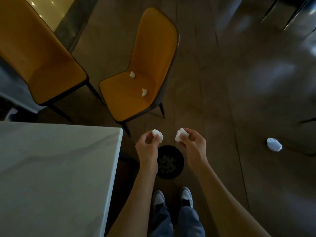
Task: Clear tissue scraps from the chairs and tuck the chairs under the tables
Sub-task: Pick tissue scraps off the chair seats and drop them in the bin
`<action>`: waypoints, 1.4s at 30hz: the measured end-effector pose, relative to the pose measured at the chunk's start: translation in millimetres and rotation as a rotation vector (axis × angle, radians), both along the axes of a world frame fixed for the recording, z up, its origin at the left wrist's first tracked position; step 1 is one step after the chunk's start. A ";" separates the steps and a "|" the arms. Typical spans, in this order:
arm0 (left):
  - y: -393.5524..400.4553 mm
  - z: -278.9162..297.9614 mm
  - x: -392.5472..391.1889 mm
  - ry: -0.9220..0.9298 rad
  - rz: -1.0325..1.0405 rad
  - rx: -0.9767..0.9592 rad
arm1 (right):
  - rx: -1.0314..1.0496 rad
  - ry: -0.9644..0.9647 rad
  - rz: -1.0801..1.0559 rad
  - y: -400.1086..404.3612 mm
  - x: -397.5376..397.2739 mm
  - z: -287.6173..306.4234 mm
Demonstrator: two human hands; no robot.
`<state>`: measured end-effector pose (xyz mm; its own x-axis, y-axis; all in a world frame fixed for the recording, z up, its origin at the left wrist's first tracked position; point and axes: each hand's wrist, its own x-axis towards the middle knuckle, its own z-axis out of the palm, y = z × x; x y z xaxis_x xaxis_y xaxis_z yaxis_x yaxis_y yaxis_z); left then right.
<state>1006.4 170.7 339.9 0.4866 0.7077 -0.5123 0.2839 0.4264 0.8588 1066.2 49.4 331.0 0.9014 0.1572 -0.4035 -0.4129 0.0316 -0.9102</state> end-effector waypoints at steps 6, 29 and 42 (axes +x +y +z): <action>-19.6 -76.6 10.1 0.101 -0.007 -0.084 | -0.076 0.114 0.003 -19.7 -0.1 -84.4; -38.6 -414.7 -3.3 0.340 0.045 -0.298 | -0.240 0.382 0.074 -45.9 16.2 -409.4; -37.2 -508.7 11.1 0.380 0.071 -0.330 | -0.329 0.463 0.150 -33.1 24.3 -505.5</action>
